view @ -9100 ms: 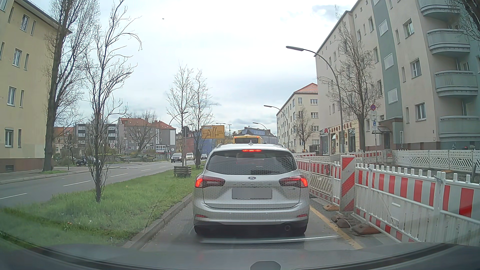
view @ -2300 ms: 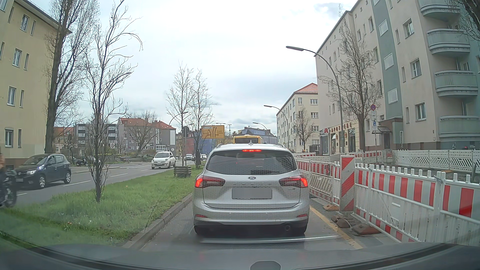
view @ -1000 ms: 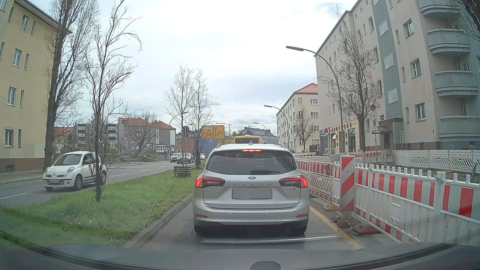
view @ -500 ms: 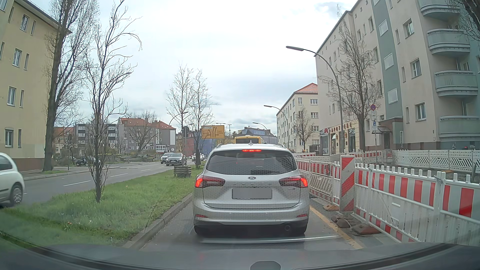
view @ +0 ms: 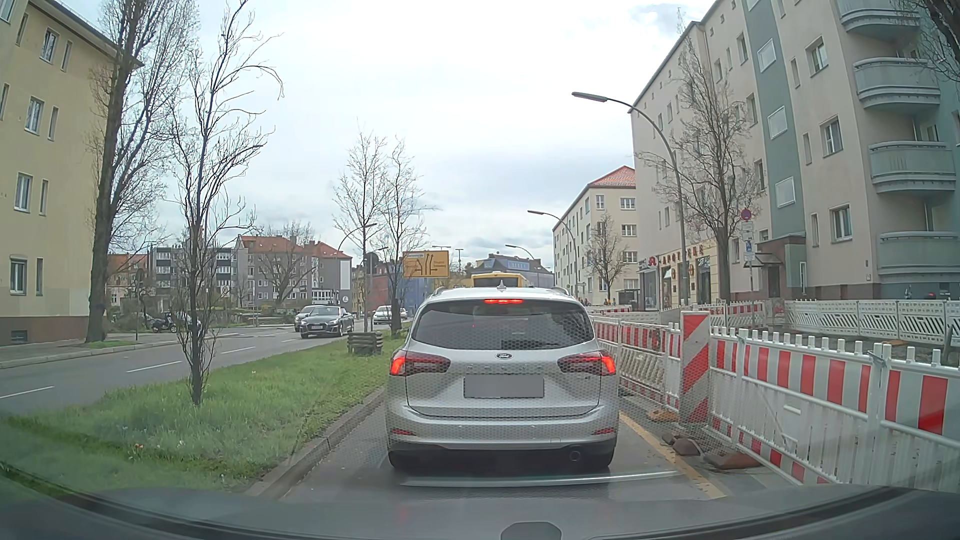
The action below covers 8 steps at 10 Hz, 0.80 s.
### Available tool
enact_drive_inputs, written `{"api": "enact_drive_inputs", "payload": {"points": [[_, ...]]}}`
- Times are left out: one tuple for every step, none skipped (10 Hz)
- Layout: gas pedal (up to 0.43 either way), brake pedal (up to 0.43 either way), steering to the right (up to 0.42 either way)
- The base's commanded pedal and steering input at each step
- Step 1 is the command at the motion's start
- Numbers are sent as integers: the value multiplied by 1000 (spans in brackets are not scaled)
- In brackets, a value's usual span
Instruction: Follow the waypoints while adhering to traffic rules and regulations
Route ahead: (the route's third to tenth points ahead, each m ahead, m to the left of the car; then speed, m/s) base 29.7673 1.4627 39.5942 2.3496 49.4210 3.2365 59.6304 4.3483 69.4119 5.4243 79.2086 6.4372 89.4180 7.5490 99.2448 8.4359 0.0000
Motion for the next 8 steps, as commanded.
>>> {"api": "enact_drive_inputs", "payload": {"points": [[0,378,0],[0,384,0],[0,384,0],[0,384,0],[0,384,0],[0,384,0],[0,384,0],[0,384,0]]}}
